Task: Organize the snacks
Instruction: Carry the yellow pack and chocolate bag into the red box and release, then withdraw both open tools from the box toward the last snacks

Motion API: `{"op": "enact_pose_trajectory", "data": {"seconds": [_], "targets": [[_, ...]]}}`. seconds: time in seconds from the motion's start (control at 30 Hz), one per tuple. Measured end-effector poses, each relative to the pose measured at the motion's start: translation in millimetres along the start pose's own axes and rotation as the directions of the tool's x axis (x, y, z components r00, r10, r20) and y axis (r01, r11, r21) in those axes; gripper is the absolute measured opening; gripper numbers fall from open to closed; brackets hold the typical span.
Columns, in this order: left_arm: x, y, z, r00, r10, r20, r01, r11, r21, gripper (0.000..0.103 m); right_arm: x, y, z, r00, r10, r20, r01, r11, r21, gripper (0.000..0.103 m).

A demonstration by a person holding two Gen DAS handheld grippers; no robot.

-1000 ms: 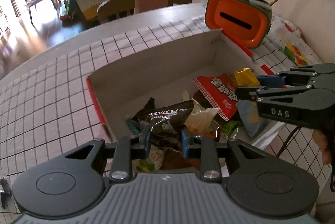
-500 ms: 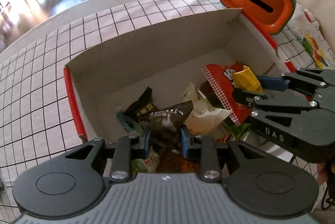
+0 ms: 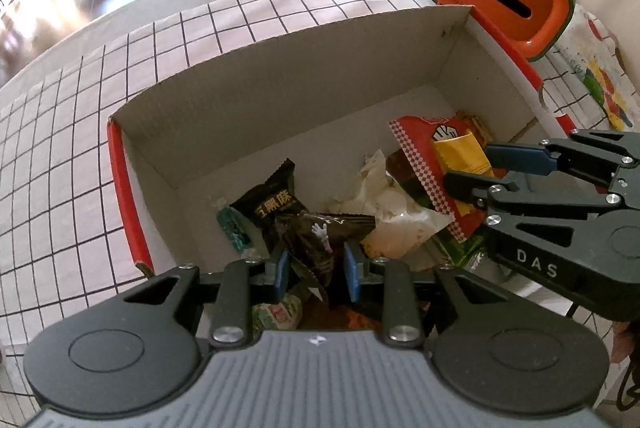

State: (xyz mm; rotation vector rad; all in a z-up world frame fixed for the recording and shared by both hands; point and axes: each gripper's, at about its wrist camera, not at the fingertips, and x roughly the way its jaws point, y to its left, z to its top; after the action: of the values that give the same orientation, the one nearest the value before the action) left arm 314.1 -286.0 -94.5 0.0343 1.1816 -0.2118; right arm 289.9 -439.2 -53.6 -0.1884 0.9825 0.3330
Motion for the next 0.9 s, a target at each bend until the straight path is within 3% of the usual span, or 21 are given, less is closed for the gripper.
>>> {"op": "enact_pose_trajectory", "data": {"seconds": [0.2, 0.33, 0.57, 0.77, 0.9], "targets": [[-5.6, 6.0, -3.9, 1.0, -0.017, 0.009, 0.018, 1.0, -0.023, 0.033, -6.9, -2.6, -0.8, 1.0, 0.009, 0.012, -0.009, 1.0, 0.016, 0.039], [-16.7, 7.1, -7.7, 0.999, -0.021, 0.044, 0.022, 0.999, -0.023, 0.048, -16.0, -2.4, -1.3, 0.999, 0.015, 0.033, -0.016, 1.0, 0.024, 0.043], [-40.5, 10.0, -16.1, 0.995, -0.017, 0.099, 0.019, 1.0, -0.012, 0.049, -34.6, 0.4, -3.9, 0.997, 0.023, 0.072, -0.027, 0.999, 0.046, 0.06], [-66.2, 15.3, -26.2, 0.988, -0.011, 0.154, 0.012, 1.0, -0.007, 0.055, -53.4, 6.7, -6.2, 0.994, 0.041, 0.102, -0.047, 0.997, 0.054, 0.062], [-83.5, 17.3, -34.9, 0.98, 0.004, 0.199, -0.003, 1.0, -0.002, 0.058, -67.0, 12.5, -6.7, 0.989, 0.061, 0.134, -0.069, 0.996, 0.057, 0.077]]}}
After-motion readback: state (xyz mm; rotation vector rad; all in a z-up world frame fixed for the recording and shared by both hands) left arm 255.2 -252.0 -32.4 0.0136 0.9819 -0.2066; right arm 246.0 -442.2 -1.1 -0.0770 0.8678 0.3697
